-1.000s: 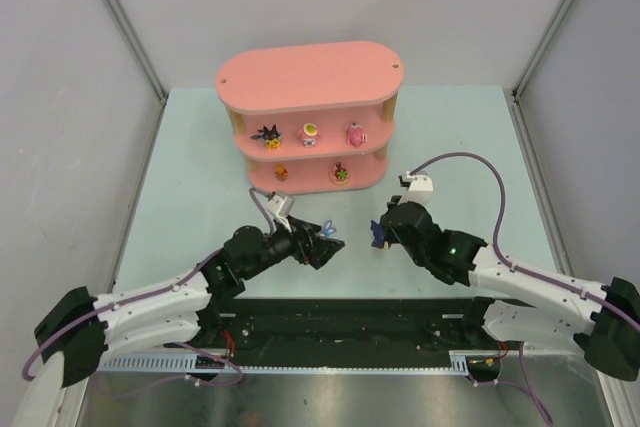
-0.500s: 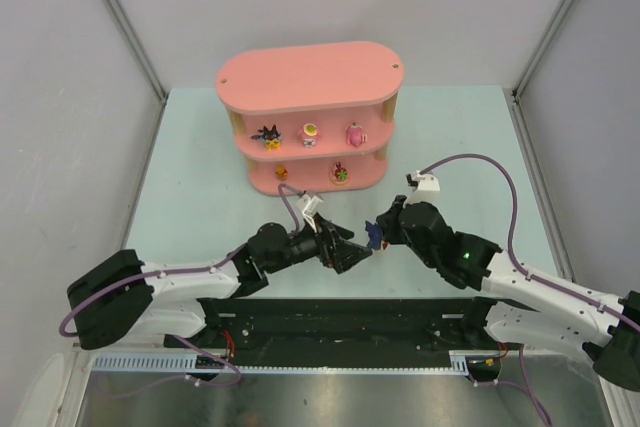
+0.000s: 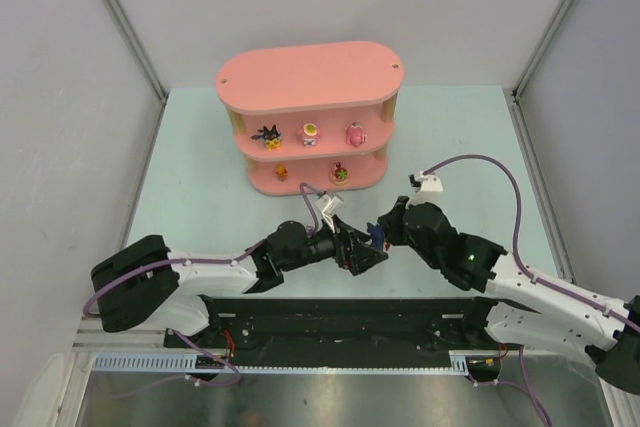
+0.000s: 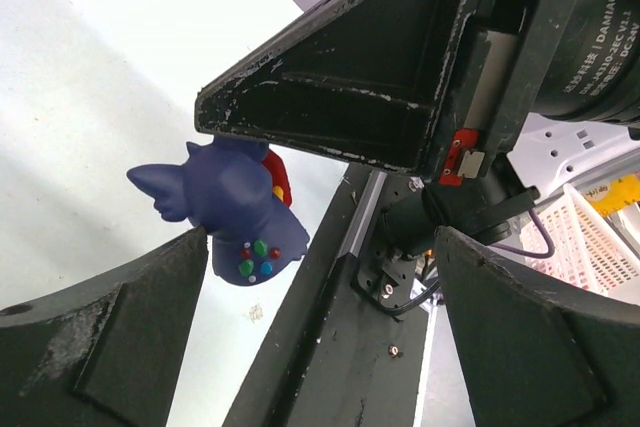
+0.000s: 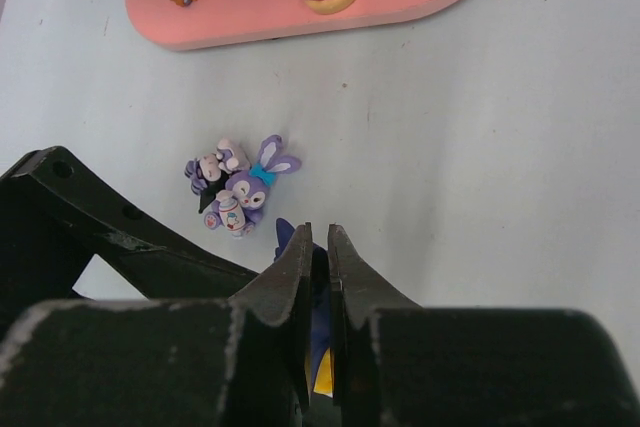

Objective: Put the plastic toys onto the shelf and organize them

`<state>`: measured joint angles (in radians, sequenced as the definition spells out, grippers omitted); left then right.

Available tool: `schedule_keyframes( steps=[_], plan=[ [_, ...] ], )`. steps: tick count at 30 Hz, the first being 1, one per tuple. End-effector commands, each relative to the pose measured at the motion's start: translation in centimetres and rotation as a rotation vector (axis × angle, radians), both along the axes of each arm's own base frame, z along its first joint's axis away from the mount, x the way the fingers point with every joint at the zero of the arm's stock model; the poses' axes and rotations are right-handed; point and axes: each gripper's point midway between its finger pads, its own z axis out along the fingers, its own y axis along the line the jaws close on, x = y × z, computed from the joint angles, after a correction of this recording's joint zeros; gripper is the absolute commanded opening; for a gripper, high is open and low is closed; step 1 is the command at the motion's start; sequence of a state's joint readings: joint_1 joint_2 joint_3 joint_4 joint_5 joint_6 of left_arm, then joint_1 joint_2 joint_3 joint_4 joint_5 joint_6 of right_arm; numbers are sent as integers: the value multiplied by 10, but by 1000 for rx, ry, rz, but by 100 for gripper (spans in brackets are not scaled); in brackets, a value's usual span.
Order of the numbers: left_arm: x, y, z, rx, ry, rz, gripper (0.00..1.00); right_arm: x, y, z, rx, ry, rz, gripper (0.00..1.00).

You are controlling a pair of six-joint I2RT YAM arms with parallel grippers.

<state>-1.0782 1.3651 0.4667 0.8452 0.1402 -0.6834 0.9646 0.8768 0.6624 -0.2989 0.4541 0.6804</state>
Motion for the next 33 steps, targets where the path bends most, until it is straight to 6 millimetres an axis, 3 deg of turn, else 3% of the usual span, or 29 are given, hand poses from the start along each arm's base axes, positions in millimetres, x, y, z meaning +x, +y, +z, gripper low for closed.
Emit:
schedule_keyframes(
  steps=[1, 13, 18, 33],
  plan=[
    [-2, -10, 18, -52, -8, -5, 100, 2, 6, 31, 105, -49, 3, 0],
    [7, -11, 9, -20, 4, 38, 100, -4, 7, 40, 152, -41, 24, 0],
    [9, -15, 10, -24, 4, 43, 93, -6, 8, 39, 162, -29, 31, 0],
    [4, -21, 8, -33, 13, 3, 44, -8, 5, 45, 176, -39, 32, 0]
  ],
)
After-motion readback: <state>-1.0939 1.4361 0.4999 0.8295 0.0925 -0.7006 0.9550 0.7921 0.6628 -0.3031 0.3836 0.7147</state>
